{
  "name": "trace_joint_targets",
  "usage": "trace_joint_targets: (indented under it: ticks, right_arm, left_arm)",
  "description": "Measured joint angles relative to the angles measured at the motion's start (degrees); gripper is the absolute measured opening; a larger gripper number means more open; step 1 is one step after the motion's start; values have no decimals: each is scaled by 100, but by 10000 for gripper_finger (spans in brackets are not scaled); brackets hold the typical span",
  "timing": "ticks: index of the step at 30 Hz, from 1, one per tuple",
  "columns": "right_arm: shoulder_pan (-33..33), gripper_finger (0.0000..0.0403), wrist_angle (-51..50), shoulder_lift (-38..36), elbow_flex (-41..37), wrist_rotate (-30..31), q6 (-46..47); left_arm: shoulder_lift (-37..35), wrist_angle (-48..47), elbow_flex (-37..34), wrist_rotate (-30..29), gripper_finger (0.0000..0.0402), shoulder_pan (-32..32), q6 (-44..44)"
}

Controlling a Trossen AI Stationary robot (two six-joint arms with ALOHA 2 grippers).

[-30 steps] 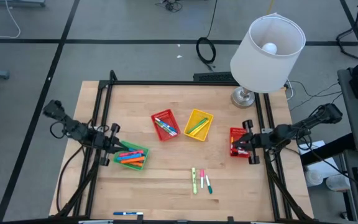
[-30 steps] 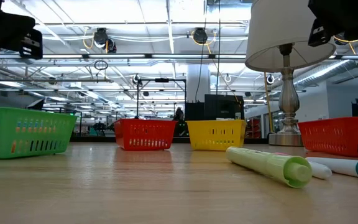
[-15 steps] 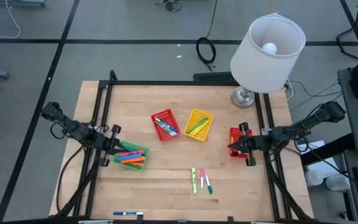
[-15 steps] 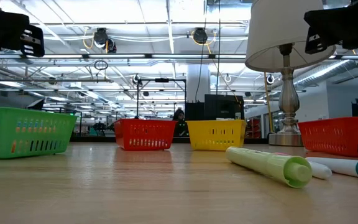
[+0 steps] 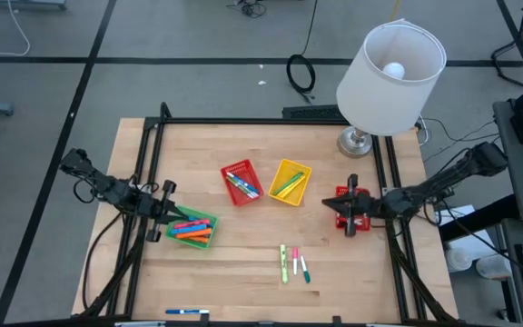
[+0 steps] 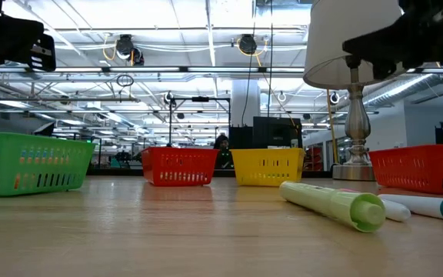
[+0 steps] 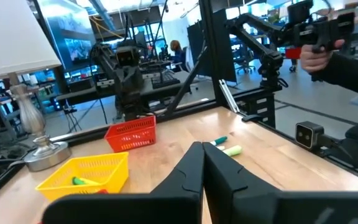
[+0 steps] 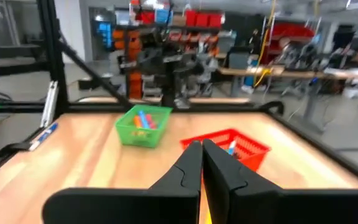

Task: Pick & Place Markers
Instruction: Put the light green highlighter into the green bin

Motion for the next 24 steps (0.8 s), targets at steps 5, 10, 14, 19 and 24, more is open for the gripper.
trace_joint_targets:
  ticks: [5,10,14,19,24]
  right_arm:
    - [344,0,-247,1252,872,152,449]
    - [655,0,-3159,2502,3099,154,1690]
    - [892,0,-6226,3800,5401,141,3181]
    - [1036,0,-8442,5475,7918,77,4465]
    - [1046,0,-8941,6655,9494,-952,4619]
  left_arm:
    - [0,93,-11,-50,15,0,27]
    - [0,155,-11,-63,36,0,-34]
    - [0,237,-11,-63,41,0,-210]
    - [0,459,-11,-61,31,0,-352]
    - [0,508,-11,-174,16,-2,-300]
